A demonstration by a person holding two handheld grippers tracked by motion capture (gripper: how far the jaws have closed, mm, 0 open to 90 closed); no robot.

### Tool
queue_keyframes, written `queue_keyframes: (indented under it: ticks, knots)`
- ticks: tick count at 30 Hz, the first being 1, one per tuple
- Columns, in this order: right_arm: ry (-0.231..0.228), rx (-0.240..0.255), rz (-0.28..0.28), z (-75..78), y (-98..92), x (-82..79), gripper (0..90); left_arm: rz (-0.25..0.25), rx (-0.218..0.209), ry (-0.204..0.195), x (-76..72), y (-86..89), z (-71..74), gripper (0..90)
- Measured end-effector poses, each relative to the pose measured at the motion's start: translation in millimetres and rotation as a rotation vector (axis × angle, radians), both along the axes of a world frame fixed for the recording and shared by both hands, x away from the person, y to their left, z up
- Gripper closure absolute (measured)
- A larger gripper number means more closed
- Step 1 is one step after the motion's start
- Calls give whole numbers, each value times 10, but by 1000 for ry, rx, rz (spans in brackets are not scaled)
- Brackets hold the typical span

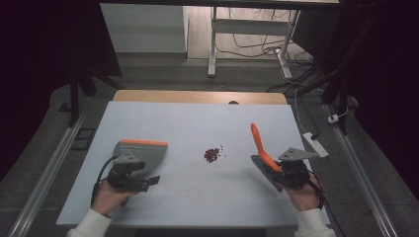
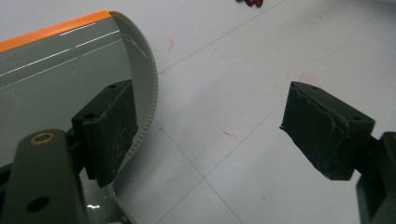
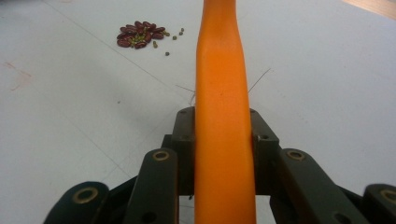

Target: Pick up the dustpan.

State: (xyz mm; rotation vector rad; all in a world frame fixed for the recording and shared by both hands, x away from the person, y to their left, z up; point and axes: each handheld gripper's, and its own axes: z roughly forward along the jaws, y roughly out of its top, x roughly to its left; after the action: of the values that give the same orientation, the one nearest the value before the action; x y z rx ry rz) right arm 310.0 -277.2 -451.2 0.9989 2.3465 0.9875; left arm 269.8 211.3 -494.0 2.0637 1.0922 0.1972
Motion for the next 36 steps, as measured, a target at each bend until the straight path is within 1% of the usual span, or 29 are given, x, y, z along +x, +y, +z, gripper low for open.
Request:
queue_keyframes:
  ticks: [9,10,14,15,16,18,19,22,27,30,32,36]
  knots:
    - [-3,-3,5,-4,20,10,706,0,-8,-3,-11,-13,29,185]
    - [-9,-6,8,-3,21,15,706,0,-7,-2,-11,-13,30,185]
    - [-8,-3,9,-2,15,7,706,8,-9,-7,-14,-9,37,184]
    - [-8,-3,6,1,9,6,705,8,-9,-7,-19,-6,40,184]
    - [-9,15,-6,4,-7,10,706,9,-9,-8,-24,-3,43,184]
    - [-7,19,-10,4,-10,11,706,8,-19,-11,-35,-3,54,184]
    - [-11,10,-20,-1,-7,2,706,3,-20,-12,-40,-7,61,184]
    - [-15,9,-23,1,-7,-9,706,-10,-26,-15,-54,-22,73,184]
    - [-20,10,-21,12,10,-10,705,-5,-33,-6,-47,-12,75,184]
    - [-22,5,-13,9,29,-9,705,-4,-28,-7,-40,-16,85,184]
    - [-24,4,-7,10,38,-13,706,8,-23,-1,-36,-24,97,186]
    - [-28,8,-11,21,37,-26,706,18,-18,4,-48,-42,127,188]
